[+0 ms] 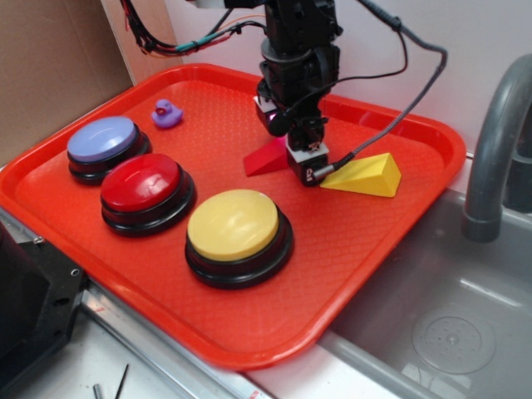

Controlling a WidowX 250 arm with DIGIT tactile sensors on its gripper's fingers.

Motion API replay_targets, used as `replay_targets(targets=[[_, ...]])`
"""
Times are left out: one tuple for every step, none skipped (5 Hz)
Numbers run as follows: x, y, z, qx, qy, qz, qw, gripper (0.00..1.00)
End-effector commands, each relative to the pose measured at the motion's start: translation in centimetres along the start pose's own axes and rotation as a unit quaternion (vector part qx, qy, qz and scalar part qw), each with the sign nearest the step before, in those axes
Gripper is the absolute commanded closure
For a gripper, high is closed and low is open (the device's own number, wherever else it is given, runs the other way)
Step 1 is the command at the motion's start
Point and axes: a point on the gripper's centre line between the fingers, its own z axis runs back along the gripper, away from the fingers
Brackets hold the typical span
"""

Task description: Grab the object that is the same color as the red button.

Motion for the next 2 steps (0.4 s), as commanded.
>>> replay_targets(targets=[[0.37, 0.67, 0.20, 0.015, -0.001, 0.030, 0.999, 1.00], [0.09, 1.13, 0.37, 0.005, 0.005, 0.024, 1.000, 1.00]])
